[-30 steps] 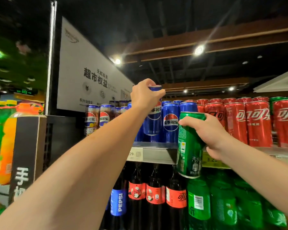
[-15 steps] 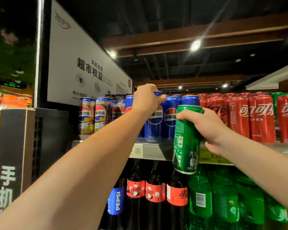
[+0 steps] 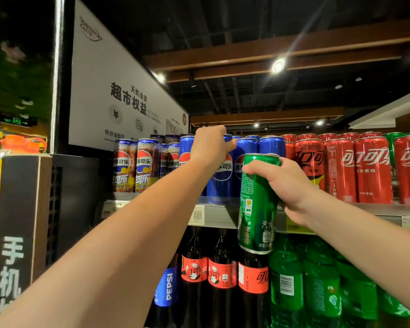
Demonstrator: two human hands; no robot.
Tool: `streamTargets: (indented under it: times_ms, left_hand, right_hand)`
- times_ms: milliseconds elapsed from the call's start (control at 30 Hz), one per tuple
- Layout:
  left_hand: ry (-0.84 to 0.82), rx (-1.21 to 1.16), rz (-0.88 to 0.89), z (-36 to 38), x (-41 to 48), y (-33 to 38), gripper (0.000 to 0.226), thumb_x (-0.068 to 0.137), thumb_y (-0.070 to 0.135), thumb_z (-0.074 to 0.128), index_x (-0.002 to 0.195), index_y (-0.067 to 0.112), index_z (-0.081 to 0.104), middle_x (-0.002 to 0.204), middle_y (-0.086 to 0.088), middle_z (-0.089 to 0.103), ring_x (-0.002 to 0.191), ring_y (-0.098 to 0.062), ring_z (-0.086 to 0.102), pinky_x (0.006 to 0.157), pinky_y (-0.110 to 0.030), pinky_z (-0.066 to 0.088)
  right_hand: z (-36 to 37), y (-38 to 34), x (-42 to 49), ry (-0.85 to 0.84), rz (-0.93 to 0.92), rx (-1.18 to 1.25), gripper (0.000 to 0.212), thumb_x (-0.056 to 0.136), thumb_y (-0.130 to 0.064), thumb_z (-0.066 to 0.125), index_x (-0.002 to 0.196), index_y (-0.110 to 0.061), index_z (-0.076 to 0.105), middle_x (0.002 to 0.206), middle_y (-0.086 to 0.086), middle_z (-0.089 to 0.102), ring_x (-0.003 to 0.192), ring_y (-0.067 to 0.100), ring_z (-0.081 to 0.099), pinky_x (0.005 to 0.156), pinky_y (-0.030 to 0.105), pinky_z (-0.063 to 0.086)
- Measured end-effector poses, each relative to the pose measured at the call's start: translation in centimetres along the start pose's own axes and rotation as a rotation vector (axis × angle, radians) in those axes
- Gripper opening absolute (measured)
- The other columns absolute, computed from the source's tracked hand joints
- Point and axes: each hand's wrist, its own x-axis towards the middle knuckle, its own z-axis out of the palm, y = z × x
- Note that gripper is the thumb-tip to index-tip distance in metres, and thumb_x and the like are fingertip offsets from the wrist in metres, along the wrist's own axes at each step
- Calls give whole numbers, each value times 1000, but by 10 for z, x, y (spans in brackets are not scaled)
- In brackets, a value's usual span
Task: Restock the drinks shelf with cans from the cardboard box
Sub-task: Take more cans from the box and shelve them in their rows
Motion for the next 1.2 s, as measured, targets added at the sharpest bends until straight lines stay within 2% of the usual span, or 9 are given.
streamTargets:
  times_ms: [133, 500, 600, 767, 867, 967, 1033, 1133, 1200]
  left_hand:
    - [84, 308, 97, -1, 1, 3, 36, 93, 44, 50, 110, 16, 63, 99, -7, 63, 107, -27, 46, 77, -33, 28]
    - [38, 168, 123, 2, -2, 2, 32, 94, 37, 54, 108, 9, 62, 99, -8, 65, 85, -19, 50, 69, -29, 37]
    - [-20, 140, 119, 0, -3, 0, 35, 93, 35, 54, 119, 11, 58, 111, -7, 64, 95, -20, 55, 72, -27, 38]
    - [94, -61, 140, -17, -17, 9, 36, 95, 20, 51, 129, 10, 55, 129, -7, 59, 122, -22, 49, 98, -30, 39]
    - [169, -436, 66, -26, -40, 15, 26, 92, 10, 48, 112, 13, 64, 106, 2, 64, 101, -11, 56, 83, -17, 43]
    - [14, -686, -110, -28, -68, 12, 33, 88, 3, 45, 112, 15, 63, 103, 4, 64, 94, -6, 57, 73, -11, 42]
    - [-147, -832, -207, -29, -83, 10, 38, 85, -1, 47, 118, 12, 60, 104, -1, 64, 95, -12, 58, 78, -18, 47]
    - [-362, -905, -174, -24, -103, 9, 51, 74, 12, 62, 124, 16, 54, 110, -1, 60, 99, -16, 59, 88, -33, 49]
    - [-430, -850, -115, -19, -111, 14, 58, 71, 25, 75, 124, 27, 50, 115, 4, 59, 97, -10, 62, 87, -33, 52]
  right_hand:
    - [2, 3, -3, -4, 7, 18, 7, 72, -19, 75, 76, -18, 69, 72, 1, 70, 71, 17, 67, 62, 31, 51]
    - [-1, 3, -9, 4, 52, 14, 10, 72, -18, 76, 77, -15, 68, 76, 6, 70, 74, 21, 67, 70, 37, 54]
    - [0, 2, -9, 18, 69, 16, 12, 72, -20, 77, 79, -15, 67, 77, 6, 69, 72, 20, 66, 63, 32, 52]
    - [1, 1, -7, 56, 80, 23, 16, 71, -20, 78, 81, -14, 68, 74, 4, 70, 66, 16, 66, 55, 26, 48]
    - [1, -4, -5, 76, 85, 41, 18, 69, -20, 78, 83, -14, 68, 62, -2, 68, 53, 11, 66, 46, 22, 48]
    - [0, -11, -2, 123, 112, 70, 23, 70, -19, 78, 88, -12, 67, 64, 2, 69, 51, 14, 66, 44, 24, 50]
    - [1, -17, 1, 170, 131, 63, 34, 68, -19, 80, 97, -8, 67, 78, 10, 70, 60, 21, 67, 51, 30, 53]
    - [4, -25, 1, 228, 147, 53, 44, 66, -20, 83, 104, -7, 65, 89, 13, 70, 73, 27, 69, 62, 39, 58]
    - [8, -30, 0, 251, 161, 49, 46, 65, -21, 85, 103, -9, 63, 88, 12, 70, 74, 26, 70, 58, 39, 59]
